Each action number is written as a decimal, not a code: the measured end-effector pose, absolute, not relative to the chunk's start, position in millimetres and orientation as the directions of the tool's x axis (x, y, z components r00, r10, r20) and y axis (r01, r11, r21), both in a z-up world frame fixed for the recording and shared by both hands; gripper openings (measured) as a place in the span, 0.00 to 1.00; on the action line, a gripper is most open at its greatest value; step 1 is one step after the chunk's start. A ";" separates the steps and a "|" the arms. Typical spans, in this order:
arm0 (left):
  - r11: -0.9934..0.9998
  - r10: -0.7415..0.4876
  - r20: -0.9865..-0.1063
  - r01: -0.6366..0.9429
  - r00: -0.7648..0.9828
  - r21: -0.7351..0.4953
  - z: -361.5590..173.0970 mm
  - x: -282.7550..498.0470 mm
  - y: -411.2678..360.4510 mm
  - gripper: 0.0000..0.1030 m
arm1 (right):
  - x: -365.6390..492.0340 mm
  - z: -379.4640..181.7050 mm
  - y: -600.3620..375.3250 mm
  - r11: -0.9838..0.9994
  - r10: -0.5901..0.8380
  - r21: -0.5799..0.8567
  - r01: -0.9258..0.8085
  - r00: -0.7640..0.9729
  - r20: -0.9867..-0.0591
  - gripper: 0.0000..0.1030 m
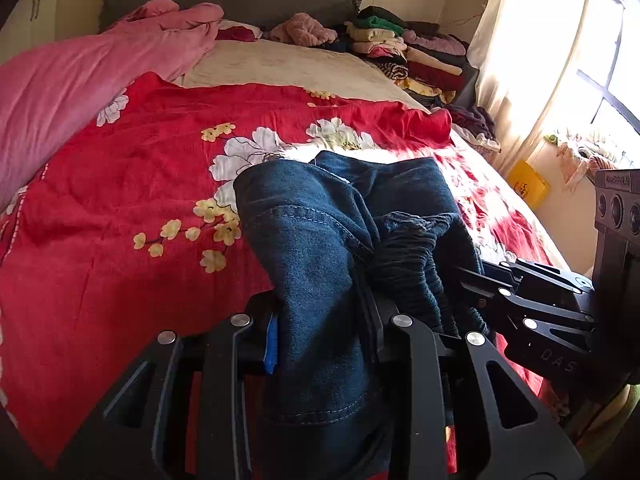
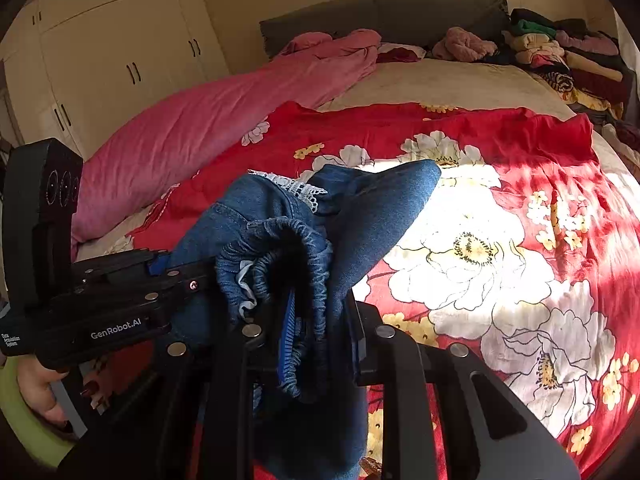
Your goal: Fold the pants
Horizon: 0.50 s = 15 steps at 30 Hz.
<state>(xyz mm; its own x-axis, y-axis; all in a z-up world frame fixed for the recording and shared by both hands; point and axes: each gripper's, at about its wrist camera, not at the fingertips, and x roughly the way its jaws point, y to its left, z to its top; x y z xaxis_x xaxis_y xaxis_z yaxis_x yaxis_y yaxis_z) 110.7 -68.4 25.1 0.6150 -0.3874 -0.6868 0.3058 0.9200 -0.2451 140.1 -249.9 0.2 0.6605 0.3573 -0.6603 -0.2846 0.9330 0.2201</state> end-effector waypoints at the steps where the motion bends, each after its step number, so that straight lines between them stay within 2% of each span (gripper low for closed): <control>1: 0.920 -0.387 -0.686 0.305 0.616 -0.245 25.6 112.3 -68.4 0.22 | 142.0 0.5 -250.1 0.933 0.357 0.220 -0.284 0.661 -0.660 0.19; 13: 0.923 -0.381 -0.680 0.301 0.627 -0.240 30.5 121.9 -69.6 0.22 | 151.9 4.7 -250.8 0.933 0.357 0.217 -0.286 0.666 -0.655 0.19; 14: 0.924 -0.378 -0.680 0.300 0.628 -0.237 30.9 122.5 -69.8 0.22 | 152.9 5.9 -250.6 0.934 0.354 0.214 -0.286 0.668 -0.655 0.14; 15: 0.924 -0.378 -0.680 0.299 0.628 -0.237 31.1 121.3 -70.0 0.22 | 153.7 7.1 -250.4 0.933 0.356 0.214 -0.288 0.667 -0.654 0.14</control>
